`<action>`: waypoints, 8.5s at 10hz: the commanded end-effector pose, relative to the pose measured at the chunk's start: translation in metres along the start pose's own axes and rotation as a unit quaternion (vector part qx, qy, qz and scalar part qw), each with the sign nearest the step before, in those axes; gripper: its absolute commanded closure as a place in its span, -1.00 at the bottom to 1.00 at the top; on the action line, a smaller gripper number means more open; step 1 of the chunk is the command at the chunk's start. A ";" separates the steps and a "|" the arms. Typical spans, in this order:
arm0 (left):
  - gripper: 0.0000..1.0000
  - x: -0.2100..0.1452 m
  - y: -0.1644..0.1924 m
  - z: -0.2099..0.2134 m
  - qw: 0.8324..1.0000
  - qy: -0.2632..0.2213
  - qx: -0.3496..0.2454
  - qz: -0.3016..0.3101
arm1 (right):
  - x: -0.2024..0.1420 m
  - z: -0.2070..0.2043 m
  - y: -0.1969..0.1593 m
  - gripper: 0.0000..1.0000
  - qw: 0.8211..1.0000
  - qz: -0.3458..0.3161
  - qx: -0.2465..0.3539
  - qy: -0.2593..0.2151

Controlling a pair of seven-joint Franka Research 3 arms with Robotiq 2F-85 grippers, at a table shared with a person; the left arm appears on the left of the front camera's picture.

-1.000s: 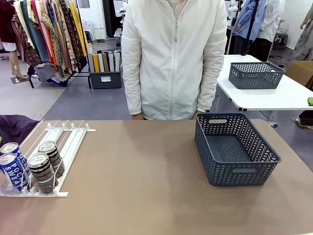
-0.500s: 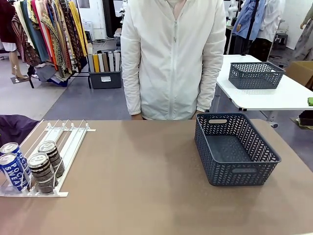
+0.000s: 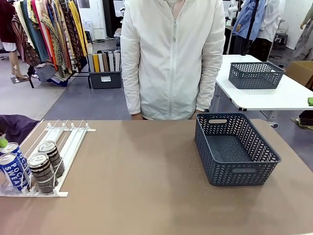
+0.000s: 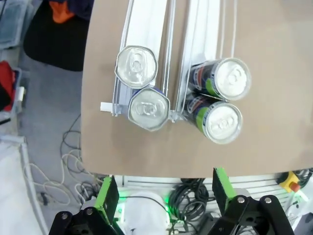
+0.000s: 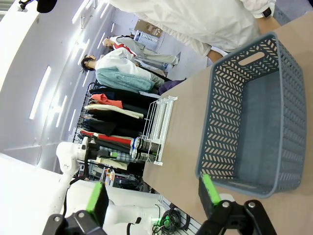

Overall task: Retrieve and store the cans from the dispenser.
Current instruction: Pick up one can from the Automatic Can Dispenser and place it in the middle of the table, then pick up the last remaining can from one row of the Automatic Can Dispenser and place it in the middle of the table.

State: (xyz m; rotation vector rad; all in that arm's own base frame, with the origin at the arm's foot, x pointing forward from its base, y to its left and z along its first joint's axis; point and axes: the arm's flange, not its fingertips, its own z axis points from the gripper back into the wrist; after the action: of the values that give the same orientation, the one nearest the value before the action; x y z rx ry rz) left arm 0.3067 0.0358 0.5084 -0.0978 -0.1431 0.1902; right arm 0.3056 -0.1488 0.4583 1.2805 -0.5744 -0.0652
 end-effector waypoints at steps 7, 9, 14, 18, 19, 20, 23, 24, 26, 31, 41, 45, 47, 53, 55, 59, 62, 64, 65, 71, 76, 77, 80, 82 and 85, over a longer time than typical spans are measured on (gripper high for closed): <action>-1.00 0.051 0.001 -0.089 0.993 0.055 0.039 0.098 | 0.004 -0.002 0.005 -1.00 1.000 0.002 0.010 -0.009; -1.00 0.051 0.004 -0.090 0.992 0.048 0.039 0.111 | 0.004 -0.002 0.005 -1.00 1.000 0.002 0.010 -0.009; 1.00 0.054 0.002 -0.094 0.991 0.052 0.048 0.111 | 0.004 -0.002 0.005 -1.00 1.000 0.002 0.010 -0.009; 1.00 0.057 0.004 -0.100 0.991 0.049 0.050 0.115 | 0.004 -0.002 0.005 -1.00 1.000 0.002 0.010 -0.009; 1.00 0.058 0.004 -0.101 0.991 0.051 0.052 0.113 | 0.004 -0.002 0.005 -1.00 1.000 0.002 0.010 -0.009; 1.00 0.057 0.004 -0.101 0.991 0.052 0.051 0.111 | 0.004 -0.002 0.005 -1.00 1.000 0.002 0.010 -0.009; 1.00 0.045 -0.001 -0.068 0.995 0.016 0.038 0.094 | 0.004 -0.002 0.005 -1.00 1.000 0.002 0.010 -0.009; 1.00 0.035 -0.005 -0.037 0.995 -0.010 0.041 0.088 | 0.004 -0.002 0.005 -1.00 1.000 0.002 0.010 -0.009; 1.00 0.003 -0.010 0.039 0.999 -0.024 0.021 0.029 | 0.004 -0.002 0.005 -1.00 1.000 0.002 0.010 -0.009; 1.00 -0.047 0.009 0.134 0.991 -0.125 -0.026 -0.033 | 0.004 -0.002 0.005 -1.00 1.000 0.002 0.010 -0.009; 1.00 0.025 -0.093 0.108 0.977 -0.095 -0.113 -0.154 | 0.004 -0.002 0.005 -1.00 1.000 0.002 0.010 -0.009; 1.00 0.055 -0.299 -0.025 0.960 0.043 -0.058 -0.270 | 0.004 -0.002 0.005 -1.00 1.000 0.002 0.010 -0.009; 1.00 0.038 -0.372 -0.090 0.965 0.038 -0.014 -0.260 | 0.004 -0.002 0.005 -1.00 1.000 0.002 0.010 -0.009; 1.00 0.020 -0.410 -0.143 0.964 0.080 0.018 -0.254 | 0.004 -0.002 0.005 -1.00 1.000 0.002 0.010 -0.009; 1.00 0.019 -0.409 -0.144 0.963 0.075 0.025 -0.257 | 0.004 -0.002 0.005 -1.00 1.000 0.002 0.010 -0.009; -1.00 0.016 -0.410 -0.139 0.962 0.063 0.030 -0.266 | 0.004 -0.002 0.005 -1.00 1.000 0.002 0.010 -0.009; -1.00 0.012 -0.398 -0.102 0.963 0.038 -0.002 -0.268 | 0.004 -0.002 0.005 -1.00 1.000 0.002 0.010 -0.009; -1.00 0.007 -0.361 -0.038 0.959 0.037 -0.037 -0.277 | 0.004 -0.002 0.005 -1.00 1.000 0.002 0.010 -0.009; -1.00 0.010 -0.331 -0.008 0.960 0.035 -0.064 -0.269 | 0.004 -0.002 0.005 -1.00 1.000 0.002 0.010 -0.009; -1.00 0.055 -0.044 0.069 0.933 0.028 -0.343 -0.101 | 0.004 -0.002 0.005 -1.00 1.000 0.002 0.010 -0.009; -1.00 0.018 0.145 0.004 0.805 -0.047 -0.589 -0.052 | 0.004 -0.002 0.005 -1.00 1.000 0.002 0.010 -0.009; -1.00 0.010 0.169 -0.007 0.793 -0.060 -0.604 -0.052 | 0.004 -0.002 0.005 -1.00 1.000 0.002 0.010 -0.009; -1.00 0.004 0.159 0.002 0.811 -0.060 -0.581 -0.034 | 0.004 -0.002 0.005 -1.00 1.000 0.002 0.010 -0.009; -1.00 0.004 0.159 0.002 0.811 -0.060 -0.581 -0.034 | 0.004 -0.002 0.005 -1.00 1.000 0.002 0.010 -0.009; -1.00 0.004 0.159 0.002 0.811 -0.060 -0.581 -0.034 | 0.004 -0.002 0.005 -1.00 1.000 0.002 0.010 -0.009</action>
State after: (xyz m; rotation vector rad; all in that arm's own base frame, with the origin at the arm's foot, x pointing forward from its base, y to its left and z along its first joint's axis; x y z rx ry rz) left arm 0.2819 0.1933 0.4882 -1.3010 -0.3703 -0.0096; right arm 0.3056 -0.1486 0.4585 1.2785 -0.5733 -0.0653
